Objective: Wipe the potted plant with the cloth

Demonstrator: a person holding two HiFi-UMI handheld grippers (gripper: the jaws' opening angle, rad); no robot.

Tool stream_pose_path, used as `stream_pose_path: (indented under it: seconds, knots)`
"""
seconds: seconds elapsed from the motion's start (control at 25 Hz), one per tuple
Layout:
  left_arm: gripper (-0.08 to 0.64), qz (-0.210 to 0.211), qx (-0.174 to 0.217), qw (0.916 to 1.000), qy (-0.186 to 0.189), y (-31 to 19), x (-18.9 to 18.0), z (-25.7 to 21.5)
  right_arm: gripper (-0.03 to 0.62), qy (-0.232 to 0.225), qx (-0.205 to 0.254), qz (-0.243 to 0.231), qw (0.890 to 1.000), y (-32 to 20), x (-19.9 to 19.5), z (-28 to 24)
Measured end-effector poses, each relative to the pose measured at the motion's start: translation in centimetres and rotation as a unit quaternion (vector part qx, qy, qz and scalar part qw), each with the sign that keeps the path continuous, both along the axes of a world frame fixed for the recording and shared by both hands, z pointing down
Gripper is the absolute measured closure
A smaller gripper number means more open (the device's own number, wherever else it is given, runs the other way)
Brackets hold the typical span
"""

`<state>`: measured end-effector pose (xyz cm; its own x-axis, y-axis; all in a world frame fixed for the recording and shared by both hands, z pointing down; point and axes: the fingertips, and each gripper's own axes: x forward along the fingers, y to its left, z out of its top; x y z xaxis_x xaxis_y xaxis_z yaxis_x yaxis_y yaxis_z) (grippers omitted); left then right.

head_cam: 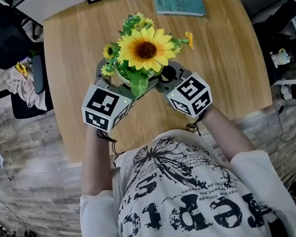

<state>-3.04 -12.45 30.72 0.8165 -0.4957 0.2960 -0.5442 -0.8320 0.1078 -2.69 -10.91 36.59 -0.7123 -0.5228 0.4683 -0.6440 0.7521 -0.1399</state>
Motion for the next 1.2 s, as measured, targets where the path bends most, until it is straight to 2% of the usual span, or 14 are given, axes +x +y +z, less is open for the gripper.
stream_pose_path:
  seconds: [0.12, 0.24, 0.68, 0.88, 1.2]
  knots:
    - [0.032, 0.014, 0.005, 0.9999, -0.002, 0.3, 0.2, -0.2, 0.515, 0.011, 0.012, -0.023, 1.000, 0.8, -1.2, 0.0]
    - [0.032, 0.016, 0.009, 0.9998, 0.002, 0.4, 0.4, -0.6, 0.515, 0.001, 0.015, -0.022, 1.000, 1.3, -1.2, -0.5]
    - [0.032, -0.023, 0.013, 0.9993, 0.026, -0.1, 0.1, -0.9, 0.515, 0.011, 0.005, -0.050, 0.999, 2.5, -2.6, -0.2]
    - [0.032, -0.034, 0.014, 0.9990, 0.026, -0.3, 0.2, -0.7, 0.515, -0.004, -0.012, -0.051, 0.999, 2.9, -2.0, 0.0]
    - [0.032, -0.054, 0.009, 0.9985, 0.002, -0.3, 0.1, 0.3, 0.515, -0.018, -0.030, -0.050, 0.998, 4.2, 0.4, 0.3]
